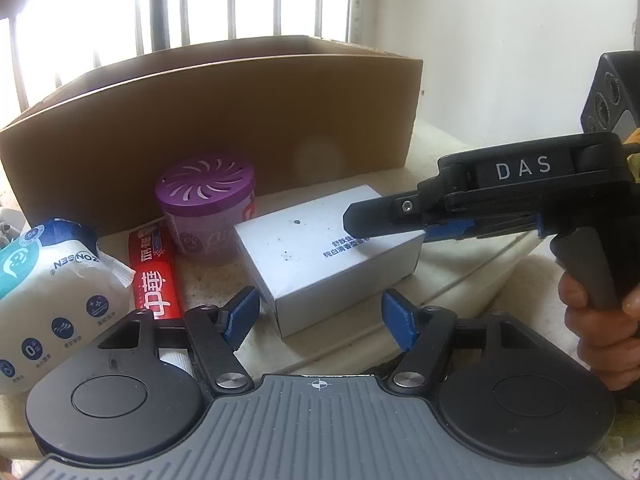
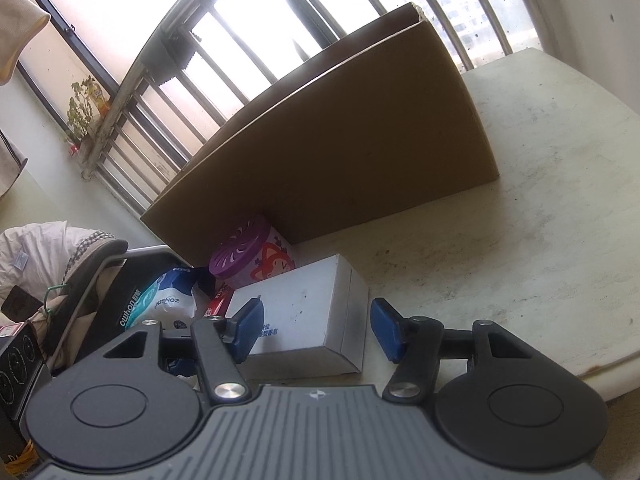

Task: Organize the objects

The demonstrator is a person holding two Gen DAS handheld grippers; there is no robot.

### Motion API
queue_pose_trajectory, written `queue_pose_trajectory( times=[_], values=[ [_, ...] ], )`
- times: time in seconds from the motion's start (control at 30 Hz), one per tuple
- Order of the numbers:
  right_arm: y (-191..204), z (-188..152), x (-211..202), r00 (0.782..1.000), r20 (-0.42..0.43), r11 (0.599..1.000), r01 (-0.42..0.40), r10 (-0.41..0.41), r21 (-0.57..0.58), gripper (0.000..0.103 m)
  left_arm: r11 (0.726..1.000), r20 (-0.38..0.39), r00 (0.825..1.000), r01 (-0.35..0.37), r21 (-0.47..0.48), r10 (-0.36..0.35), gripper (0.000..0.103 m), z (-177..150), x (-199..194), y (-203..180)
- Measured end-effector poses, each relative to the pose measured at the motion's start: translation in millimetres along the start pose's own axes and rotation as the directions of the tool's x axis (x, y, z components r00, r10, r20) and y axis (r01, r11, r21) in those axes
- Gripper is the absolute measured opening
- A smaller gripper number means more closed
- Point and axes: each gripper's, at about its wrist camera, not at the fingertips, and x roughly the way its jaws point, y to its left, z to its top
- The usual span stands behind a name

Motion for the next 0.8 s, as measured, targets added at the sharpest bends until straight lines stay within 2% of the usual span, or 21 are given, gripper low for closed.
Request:
queue_pose_trajectory(
  times=[0.23, 0.37, 0.57, 0.8],
  values=[
    [0.1, -1.3, 0.0, 1.0, -0.009, 1.0, -0.005, 0.005, -0.001, 0.06, 0.999, 0.002, 0.999, 0.034, -0.019, -0.034, 0.071, 0.0, -1.1, 2.2],
    [-2.9, -0.9, -4.3, 1.0, -0.003, 1.0, 0.011, -0.011, -0.005, 0.06, 0.996, 0.001, 0.996, 0.086, -0.022, -0.086, 0.071, -1.0, -4.0, 1.5],
    [-9.7, 0.8, -6.5, 1.0, 0.007, 1.0, 0.013, -0.013, 0.02, 0.06, 0.997, 0.001, 0.997, 0.076, -0.011, -0.076, 0.072, 0.7, -0.2, 0.4],
    [-13.0, 0.6, -11.0, 1.0, 0.011, 1.0, 0.022, -0.022, 0.02, 0.06, 0.999, -0.015, 1.0, 0.017, 0.049, -0.016, 0.073, 0.2, 6.4, -8.0]
  ],
)
